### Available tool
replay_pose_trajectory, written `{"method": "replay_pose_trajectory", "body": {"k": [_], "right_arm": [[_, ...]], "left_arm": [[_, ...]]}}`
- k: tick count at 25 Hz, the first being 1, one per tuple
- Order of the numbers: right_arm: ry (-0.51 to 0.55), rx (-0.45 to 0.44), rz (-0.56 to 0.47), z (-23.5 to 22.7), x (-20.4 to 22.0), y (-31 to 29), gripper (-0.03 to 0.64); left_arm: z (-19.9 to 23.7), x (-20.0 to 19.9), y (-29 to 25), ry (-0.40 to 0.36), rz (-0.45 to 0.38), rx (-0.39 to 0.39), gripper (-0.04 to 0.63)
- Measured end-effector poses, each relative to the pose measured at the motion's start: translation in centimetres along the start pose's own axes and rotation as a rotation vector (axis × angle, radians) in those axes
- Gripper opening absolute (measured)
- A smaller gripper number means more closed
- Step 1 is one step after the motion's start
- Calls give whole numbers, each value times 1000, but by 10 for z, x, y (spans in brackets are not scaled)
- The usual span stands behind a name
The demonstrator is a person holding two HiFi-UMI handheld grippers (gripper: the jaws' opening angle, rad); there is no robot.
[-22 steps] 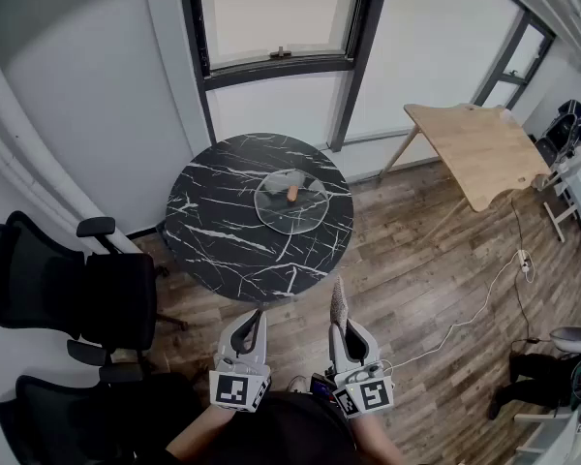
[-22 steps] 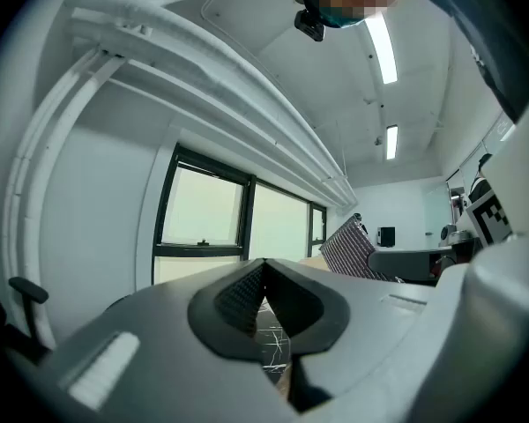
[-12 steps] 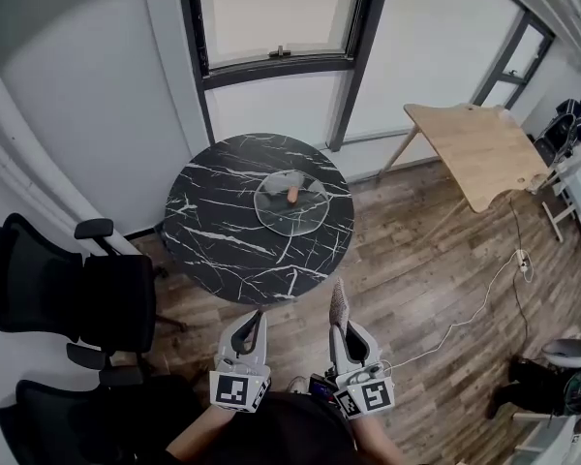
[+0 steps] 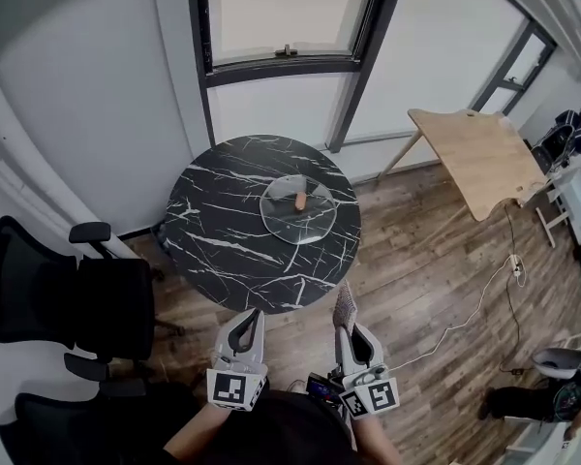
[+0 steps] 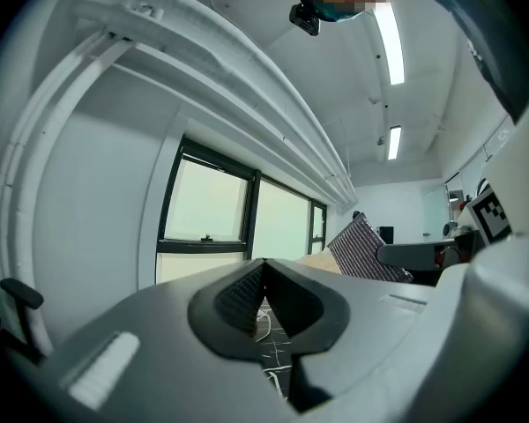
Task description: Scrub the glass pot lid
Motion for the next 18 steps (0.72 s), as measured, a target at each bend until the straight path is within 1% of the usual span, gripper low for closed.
{"method": "replay_pose_trajectory", "body": {"k": [3,6,8,12,15,18], "right_arm": [[4,16,-10,9,3,-21,66],[37,46,-1,17,4,-37,66],[54,65,0,19,2,-46,66],[66,90,18,16,4,-54,67],[67,110,43,2,11,-65,67],[62,105,63,-19,17,-84,67]], "left_arm": [[21,0,-4,9,9,25,3],[37,3,-6,44,25,53,3],[46,6,-12,53,36,67,3],[56,11,-15,83,6,37,3],[58,14,-23,61,25,47,3],[58,15,-41,45,30,49,3]]}}
Point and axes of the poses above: the fingertips, and each gripper's own axes: y backward along the fingers, z to its left, x out of its underside, the point moved 5 cm from there along y, backward along the fingers
